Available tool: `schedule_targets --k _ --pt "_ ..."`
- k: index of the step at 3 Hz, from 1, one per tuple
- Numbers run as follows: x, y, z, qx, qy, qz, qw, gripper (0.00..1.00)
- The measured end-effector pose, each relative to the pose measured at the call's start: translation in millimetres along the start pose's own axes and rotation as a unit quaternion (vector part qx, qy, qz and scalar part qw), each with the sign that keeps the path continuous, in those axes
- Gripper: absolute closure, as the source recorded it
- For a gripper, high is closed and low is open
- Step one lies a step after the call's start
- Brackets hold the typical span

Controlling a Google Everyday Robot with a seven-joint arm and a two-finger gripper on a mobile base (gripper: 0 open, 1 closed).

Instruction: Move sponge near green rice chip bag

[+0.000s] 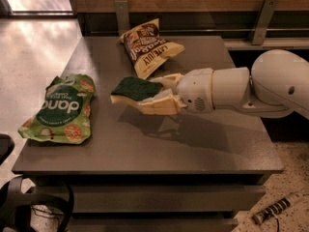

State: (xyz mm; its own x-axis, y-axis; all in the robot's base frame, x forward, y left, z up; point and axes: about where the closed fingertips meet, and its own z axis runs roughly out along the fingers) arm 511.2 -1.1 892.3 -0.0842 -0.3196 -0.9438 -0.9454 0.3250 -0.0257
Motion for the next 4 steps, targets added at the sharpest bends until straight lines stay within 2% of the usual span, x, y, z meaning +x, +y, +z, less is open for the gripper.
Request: schedule_targets --k 1,2,3,4 --pt "-6.5 21.6 37.9 -0.016 -0.025 -0.010 0.9995 1.00" --pt "-8.5 23.6 40.7 -0.017 -0.025 -0.012 0.9994 0.85" --pt "-9.5 25.0 41.9 -0.019 -0.025 -0.014 0.9994 0.62" --pt "-11.2 27.2 43.9 -0.021 -0.025 -0.015 0.9994 0.30"
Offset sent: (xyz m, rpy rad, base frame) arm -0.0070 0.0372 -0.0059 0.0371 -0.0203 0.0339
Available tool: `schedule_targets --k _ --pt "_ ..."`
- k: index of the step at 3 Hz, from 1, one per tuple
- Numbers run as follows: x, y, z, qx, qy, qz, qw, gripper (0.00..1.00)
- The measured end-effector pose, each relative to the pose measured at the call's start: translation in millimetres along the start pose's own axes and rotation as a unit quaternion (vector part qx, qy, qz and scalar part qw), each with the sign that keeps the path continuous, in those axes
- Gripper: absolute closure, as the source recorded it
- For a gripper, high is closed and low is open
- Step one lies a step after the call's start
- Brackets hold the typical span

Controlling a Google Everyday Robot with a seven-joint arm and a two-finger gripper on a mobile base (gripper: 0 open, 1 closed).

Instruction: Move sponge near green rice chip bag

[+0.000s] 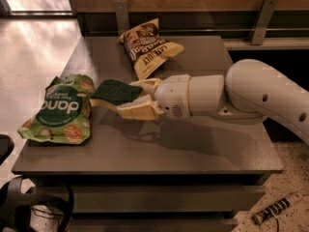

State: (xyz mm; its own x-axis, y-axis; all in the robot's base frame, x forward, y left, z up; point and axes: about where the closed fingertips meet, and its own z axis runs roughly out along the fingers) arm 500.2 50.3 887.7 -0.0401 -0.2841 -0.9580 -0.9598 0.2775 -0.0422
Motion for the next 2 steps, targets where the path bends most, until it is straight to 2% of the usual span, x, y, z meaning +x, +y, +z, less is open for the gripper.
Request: schedule_targets --k 1,2 --pt "-0.8 1.1 1.1 -0.001 0.000 -0.001 1.0000 0.08" --pt "-1.6 2.2 2.2 -0.002 0.000 -0.002 1.0000 0.00"
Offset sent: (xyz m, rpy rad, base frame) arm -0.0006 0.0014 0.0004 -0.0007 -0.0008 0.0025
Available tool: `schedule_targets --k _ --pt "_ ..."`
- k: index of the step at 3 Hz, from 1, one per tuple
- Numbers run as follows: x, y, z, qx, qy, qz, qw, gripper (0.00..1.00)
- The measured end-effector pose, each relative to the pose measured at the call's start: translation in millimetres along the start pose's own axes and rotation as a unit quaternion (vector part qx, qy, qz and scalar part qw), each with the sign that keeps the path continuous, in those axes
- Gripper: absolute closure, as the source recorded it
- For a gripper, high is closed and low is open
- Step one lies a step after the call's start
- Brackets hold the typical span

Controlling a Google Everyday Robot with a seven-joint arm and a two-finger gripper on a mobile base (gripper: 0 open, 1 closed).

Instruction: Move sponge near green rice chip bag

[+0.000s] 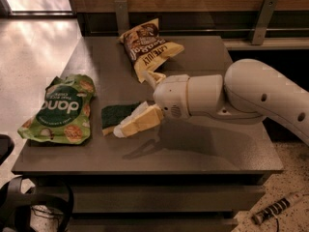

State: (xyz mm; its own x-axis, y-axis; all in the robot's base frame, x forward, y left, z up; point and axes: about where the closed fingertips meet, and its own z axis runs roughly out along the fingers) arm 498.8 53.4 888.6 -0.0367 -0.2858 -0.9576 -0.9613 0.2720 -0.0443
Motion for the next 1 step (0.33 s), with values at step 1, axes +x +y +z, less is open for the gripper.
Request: schedule_targets --k 1 --pt "0.0 0.0 0.0 0.000 0.000 0.000 1.0000 0.00"
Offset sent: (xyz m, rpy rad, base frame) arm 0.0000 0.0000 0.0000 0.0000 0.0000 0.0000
